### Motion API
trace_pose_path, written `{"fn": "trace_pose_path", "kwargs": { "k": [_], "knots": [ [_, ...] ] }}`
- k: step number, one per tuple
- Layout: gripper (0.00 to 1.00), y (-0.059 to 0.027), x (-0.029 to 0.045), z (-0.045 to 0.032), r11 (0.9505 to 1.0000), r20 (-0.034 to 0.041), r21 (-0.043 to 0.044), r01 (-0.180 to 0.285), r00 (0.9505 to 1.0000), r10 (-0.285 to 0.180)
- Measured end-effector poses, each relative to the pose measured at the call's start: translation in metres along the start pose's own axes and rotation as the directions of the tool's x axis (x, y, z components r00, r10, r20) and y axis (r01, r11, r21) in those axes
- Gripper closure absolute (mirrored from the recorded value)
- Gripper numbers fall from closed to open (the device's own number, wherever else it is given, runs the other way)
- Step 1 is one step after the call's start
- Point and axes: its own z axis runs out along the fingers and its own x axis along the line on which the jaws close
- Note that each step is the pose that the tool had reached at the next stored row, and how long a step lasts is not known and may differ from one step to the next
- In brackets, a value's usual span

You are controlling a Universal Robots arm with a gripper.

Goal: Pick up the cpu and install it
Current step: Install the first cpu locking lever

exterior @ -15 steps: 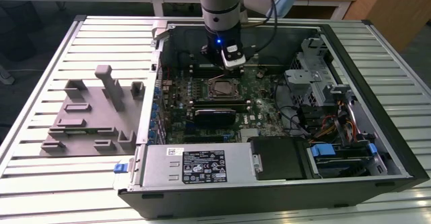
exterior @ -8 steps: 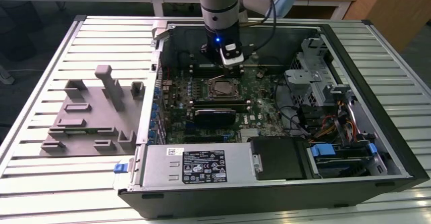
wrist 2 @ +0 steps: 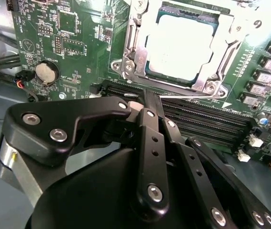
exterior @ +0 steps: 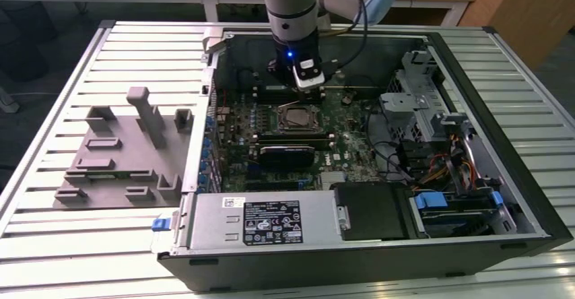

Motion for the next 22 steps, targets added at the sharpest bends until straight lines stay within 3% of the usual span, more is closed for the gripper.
{"fn": "trace_pose_path", "kwargs": {
  "k": [7, 8, 10, 19, 22],
  "knots": [
    [0.89, -0.0002, 0.0006, 0.0007, 1.0, 0.0014, -0.0011, 0.004, 1.0, -0.004],
    [0.89, -0.0002, 0.0007, 0.0007, 0.9999, 0.0005, -0.0021, 0.01, 0.9999, -0.01],
    [0.89, -0.0006, 0.0012, 0.0019, 0.9978, -0.0077, -0.0099, 0.065, 0.9979, -0.065],
    [0.89, -0.002, 0.004, 0.0056, 0.9958, -0.0099, -0.0097, 0.091, 0.9958, -0.091],
    [0.89, -0.0023, 0.0045, 0.0063, 0.9957, -0.0064, -0.0065, 0.093, 0.9956, -0.093]
  ]
}}
